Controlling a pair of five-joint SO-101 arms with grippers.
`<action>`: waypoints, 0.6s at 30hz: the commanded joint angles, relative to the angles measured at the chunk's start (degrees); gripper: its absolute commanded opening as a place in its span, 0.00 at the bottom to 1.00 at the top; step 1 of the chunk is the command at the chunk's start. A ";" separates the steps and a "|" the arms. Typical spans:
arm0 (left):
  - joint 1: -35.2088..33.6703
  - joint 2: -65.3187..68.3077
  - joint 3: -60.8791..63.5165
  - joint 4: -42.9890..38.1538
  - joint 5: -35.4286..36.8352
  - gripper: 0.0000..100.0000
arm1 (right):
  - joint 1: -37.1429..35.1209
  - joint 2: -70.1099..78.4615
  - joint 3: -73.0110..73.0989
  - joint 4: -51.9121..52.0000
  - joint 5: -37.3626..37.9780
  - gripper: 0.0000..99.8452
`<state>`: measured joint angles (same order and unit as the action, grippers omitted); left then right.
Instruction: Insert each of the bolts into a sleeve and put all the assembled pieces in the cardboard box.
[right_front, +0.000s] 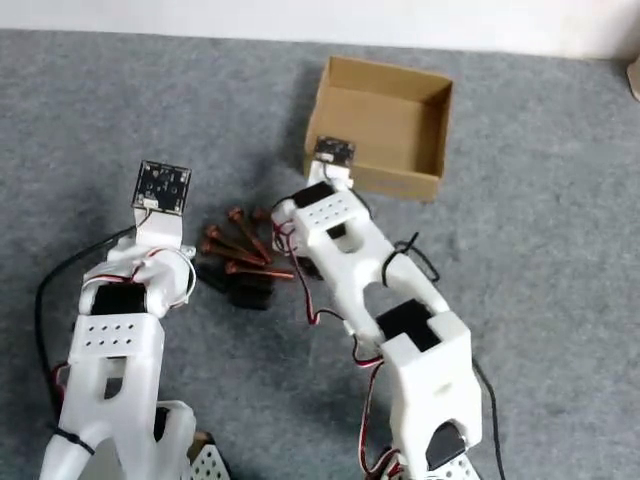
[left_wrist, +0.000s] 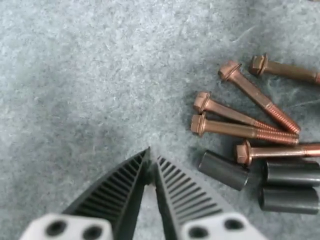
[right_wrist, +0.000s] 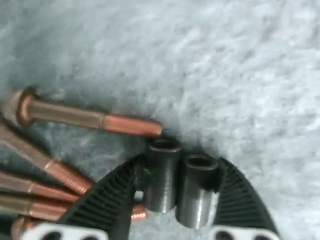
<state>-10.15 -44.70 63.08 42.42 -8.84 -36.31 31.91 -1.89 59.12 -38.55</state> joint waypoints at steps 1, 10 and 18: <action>0.04 -0.22 -0.40 -1.05 -0.09 0.01 | -1.01 1.89 -0.57 -0.84 0.00 0.08; 0.04 -0.22 -0.40 -1.05 -0.09 0.01 | -0.75 1.63 -0.57 -0.48 0.09 0.01; 0.04 -0.22 -0.40 -1.05 -0.09 0.01 | -0.66 -5.49 -0.22 3.56 0.09 0.01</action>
<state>-10.15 -44.70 63.08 42.33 -8.84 -36.13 30.07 -2.15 61.32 -38.55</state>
